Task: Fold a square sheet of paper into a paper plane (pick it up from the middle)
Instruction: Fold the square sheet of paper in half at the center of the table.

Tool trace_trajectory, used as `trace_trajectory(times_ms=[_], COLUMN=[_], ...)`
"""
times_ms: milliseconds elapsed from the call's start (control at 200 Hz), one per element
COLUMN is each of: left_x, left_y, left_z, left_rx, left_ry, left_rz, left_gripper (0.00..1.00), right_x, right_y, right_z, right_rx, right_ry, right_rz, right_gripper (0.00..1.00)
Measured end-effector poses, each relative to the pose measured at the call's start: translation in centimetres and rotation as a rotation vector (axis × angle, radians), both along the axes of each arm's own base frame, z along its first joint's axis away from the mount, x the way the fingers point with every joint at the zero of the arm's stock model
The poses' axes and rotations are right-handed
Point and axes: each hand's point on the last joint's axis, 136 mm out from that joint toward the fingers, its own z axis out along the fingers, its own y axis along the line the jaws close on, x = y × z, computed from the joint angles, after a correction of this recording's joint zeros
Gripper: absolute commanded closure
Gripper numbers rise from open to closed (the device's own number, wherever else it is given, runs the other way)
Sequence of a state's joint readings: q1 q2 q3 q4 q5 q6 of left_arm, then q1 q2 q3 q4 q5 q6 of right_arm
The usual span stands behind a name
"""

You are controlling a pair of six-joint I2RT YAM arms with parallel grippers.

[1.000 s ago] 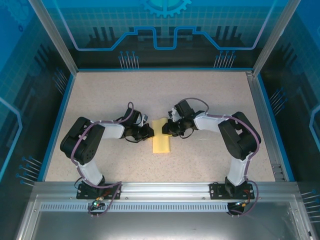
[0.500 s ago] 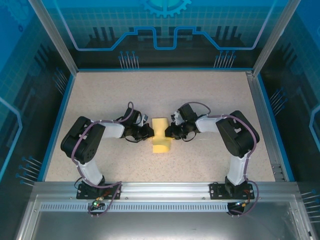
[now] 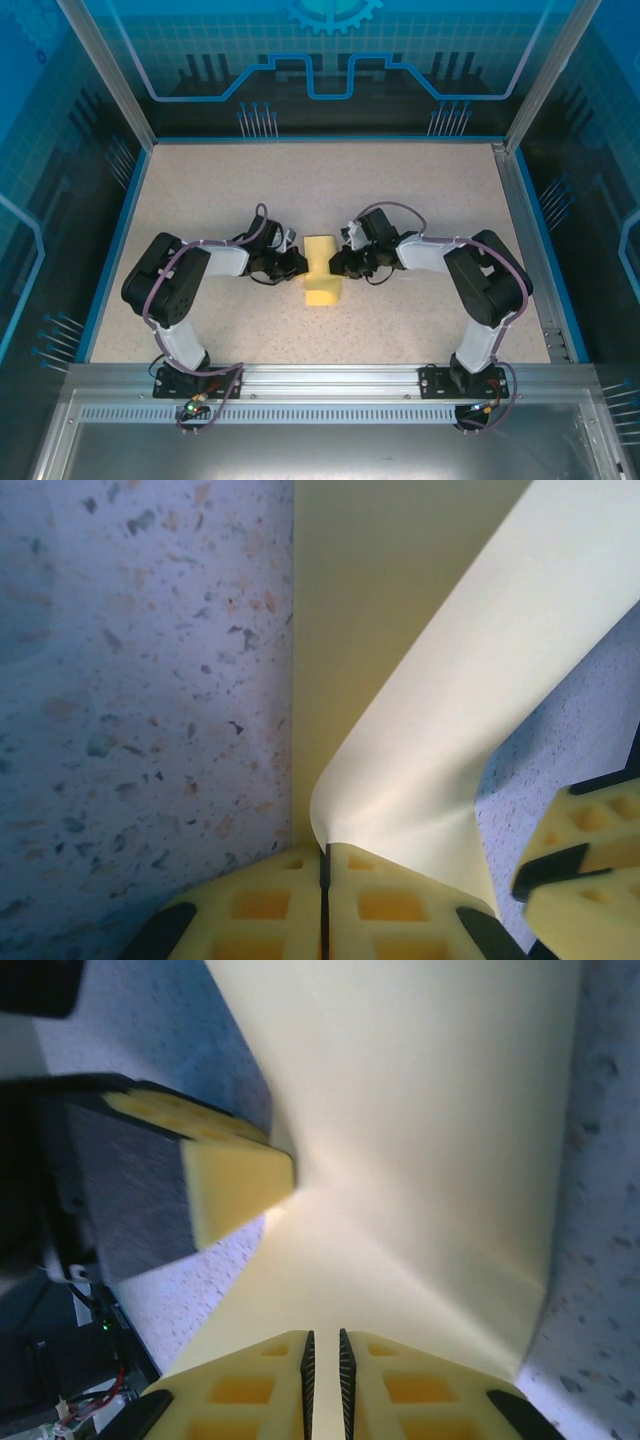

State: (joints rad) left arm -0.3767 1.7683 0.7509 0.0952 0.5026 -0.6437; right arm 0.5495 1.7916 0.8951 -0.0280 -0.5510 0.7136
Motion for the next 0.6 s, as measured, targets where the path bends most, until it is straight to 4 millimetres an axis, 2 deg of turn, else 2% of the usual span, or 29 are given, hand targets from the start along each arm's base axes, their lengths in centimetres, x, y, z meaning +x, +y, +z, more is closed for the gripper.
trace_trajectory(times_ms=[230, 490, 600], left_x=[0.0, 0.0, 0.0], left_y=[0.0, 0.0, 0.0], left_z=[0.0, 0.0, 0.0], left_rx=[0.000, 0.000, 0.000], left_ry=[0.000, 0.000, 0.000], left_rz=[0.000, 0.000, 0.000], left_gripper=[0.92, 0.92, 0.92], right_x=[-1.6, -1.6, -1.6], right_y=[-1.0, -1.0, -0.8], right_z=[-2.6, -2.2, -0.9], right_rx=[-0.045, -0.042, -0.022], right_ry=[0.064, 0.055, 0.032], right_rz=[0.001, 0.005, 0.009], right_gripper=[0.83, 0.81, 0.81])
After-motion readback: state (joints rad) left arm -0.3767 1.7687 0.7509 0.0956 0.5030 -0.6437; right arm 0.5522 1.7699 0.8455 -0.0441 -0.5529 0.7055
